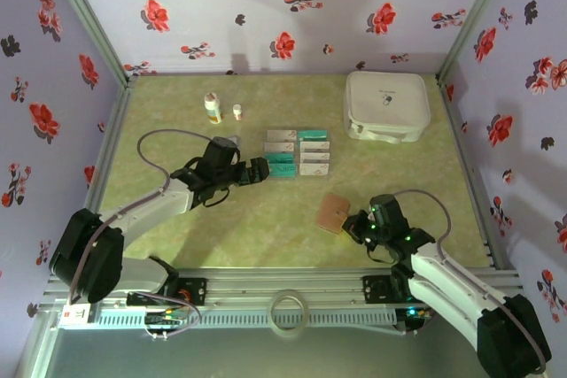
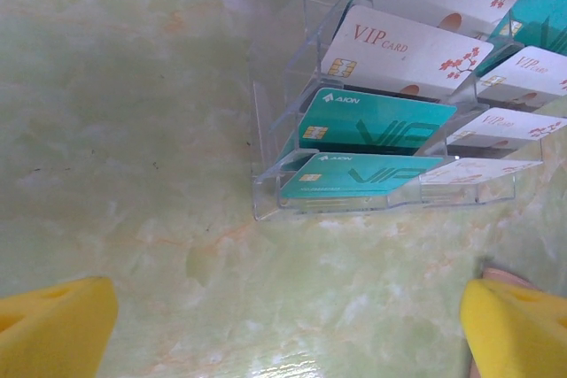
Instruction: Put the credit cards into the card holder
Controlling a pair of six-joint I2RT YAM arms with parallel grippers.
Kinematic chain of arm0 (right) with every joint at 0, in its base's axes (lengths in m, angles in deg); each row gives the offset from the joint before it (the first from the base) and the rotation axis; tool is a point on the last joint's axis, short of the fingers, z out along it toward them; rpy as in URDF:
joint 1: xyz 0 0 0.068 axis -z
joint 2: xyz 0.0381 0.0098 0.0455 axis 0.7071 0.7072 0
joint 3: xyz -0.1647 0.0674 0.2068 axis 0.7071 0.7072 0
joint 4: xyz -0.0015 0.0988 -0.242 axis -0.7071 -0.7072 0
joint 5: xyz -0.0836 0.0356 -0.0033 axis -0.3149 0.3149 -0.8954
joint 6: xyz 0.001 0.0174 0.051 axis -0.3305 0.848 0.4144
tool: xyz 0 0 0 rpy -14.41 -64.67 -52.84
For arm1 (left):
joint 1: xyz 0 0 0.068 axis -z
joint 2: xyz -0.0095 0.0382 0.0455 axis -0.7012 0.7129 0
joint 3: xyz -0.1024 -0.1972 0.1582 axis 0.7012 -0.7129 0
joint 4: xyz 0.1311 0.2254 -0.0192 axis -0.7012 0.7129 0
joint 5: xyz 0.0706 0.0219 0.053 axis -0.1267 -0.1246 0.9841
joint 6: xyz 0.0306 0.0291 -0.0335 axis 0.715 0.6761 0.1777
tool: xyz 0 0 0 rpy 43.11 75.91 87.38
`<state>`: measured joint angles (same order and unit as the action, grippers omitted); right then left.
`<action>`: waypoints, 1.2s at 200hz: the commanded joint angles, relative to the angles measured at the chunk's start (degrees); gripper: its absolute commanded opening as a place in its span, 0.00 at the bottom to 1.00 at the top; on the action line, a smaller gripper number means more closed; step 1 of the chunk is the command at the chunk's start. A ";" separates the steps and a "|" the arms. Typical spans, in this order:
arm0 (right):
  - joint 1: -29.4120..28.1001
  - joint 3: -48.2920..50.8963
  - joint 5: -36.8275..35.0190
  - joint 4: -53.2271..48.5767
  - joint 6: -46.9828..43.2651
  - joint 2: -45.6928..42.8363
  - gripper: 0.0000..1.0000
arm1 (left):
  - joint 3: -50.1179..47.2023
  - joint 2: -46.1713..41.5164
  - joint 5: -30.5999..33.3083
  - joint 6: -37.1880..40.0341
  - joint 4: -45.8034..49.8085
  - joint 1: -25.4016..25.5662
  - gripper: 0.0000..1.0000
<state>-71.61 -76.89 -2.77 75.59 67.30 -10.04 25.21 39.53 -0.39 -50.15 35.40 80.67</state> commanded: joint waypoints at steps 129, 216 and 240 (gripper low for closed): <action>-3.33 -14.49 8.42 8.20 -11.35 25.08 0.00 | 0.55 1.42 -0.27 0.31 -0.72 2.06 1.00; 7.88 -18.94 4.57 -5.45 -19.03 20.13 0.61 | 1.47 2.47 -0.96 1.35 -0.11 2.34 1.00; 9.01 -20.44 4.29 -2.98 -19.05 24.68 0.61 | 1.41 2.48 -0.96 1.48 -0.15 2.27 1.00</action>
<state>-63.56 -94.86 2.50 72.75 50.05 10.92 25.25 41.28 -0.63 -49.89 34.88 82.48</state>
